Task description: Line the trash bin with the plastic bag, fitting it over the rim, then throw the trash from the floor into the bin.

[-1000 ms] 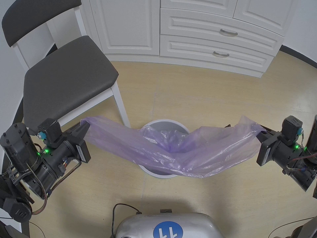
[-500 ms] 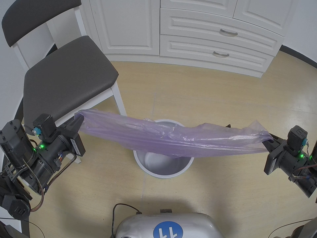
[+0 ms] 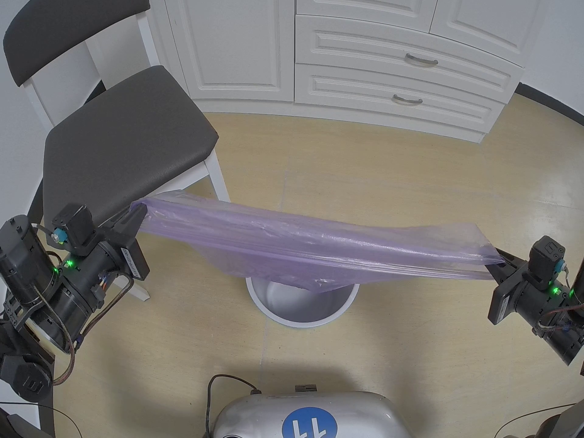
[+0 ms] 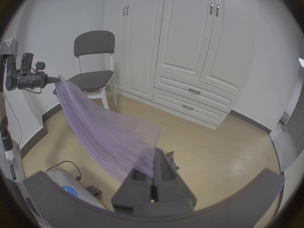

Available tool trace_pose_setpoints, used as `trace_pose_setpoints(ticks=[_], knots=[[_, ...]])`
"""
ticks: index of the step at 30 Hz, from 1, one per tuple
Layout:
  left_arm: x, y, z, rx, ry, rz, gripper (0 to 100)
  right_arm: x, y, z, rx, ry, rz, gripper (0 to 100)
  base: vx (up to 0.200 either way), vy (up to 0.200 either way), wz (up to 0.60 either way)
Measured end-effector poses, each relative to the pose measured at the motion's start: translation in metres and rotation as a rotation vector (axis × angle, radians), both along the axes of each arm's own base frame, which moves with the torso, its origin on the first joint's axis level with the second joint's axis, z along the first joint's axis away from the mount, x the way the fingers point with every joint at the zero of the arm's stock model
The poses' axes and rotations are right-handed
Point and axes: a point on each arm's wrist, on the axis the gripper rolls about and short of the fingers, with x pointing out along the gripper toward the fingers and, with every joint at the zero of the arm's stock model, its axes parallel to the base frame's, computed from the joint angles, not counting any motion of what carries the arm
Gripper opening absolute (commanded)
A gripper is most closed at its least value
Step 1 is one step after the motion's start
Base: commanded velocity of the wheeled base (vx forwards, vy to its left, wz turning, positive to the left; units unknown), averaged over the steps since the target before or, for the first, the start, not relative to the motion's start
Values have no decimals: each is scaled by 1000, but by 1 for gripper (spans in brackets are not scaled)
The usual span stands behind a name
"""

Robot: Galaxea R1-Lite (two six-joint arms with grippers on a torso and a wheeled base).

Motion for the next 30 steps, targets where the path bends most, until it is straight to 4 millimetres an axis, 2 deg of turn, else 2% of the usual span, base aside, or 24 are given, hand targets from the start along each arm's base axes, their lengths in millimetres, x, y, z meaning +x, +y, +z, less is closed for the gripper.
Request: trace_pose_setpoints(ticks=[6,19,30], knots=[[-4,-7,6,-20,-53,-31,0,-2,4,0,1,-1,25,0,0,0,0],[-13,-27,3,-21,-46,-131,0,-9,24,2,41,-13,136,0,0,0,0],[-17,-38,-1,-23,-45,-183,0,-4,51,4,170,-90,195,0,0,0,0]])
